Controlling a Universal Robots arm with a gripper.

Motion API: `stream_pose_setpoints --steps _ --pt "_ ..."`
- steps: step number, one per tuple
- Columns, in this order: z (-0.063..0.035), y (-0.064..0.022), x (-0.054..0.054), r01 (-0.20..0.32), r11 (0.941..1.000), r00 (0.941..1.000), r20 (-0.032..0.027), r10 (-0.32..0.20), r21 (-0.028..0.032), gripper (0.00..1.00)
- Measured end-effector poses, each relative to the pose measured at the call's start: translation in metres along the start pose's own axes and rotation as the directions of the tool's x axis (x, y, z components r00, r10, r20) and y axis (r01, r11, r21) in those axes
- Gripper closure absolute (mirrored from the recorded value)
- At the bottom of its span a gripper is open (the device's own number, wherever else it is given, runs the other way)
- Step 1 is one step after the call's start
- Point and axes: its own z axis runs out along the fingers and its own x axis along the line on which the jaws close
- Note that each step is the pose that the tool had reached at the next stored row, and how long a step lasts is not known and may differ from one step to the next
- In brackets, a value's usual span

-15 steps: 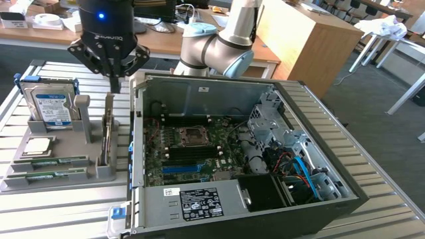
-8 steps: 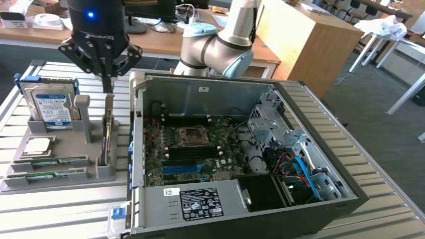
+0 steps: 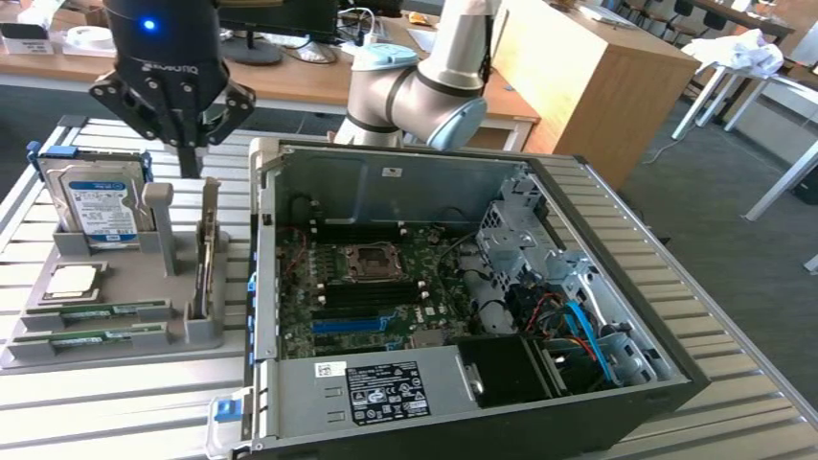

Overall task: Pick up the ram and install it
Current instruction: 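Reach for the ram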

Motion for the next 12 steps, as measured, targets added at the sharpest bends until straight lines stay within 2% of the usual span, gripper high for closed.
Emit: stream_pose_setpoints --steps 12 --pt "0.0003 -0.0006 0.025 0.0 1.0 1.0 0.0 0.0 0.0 0.9"
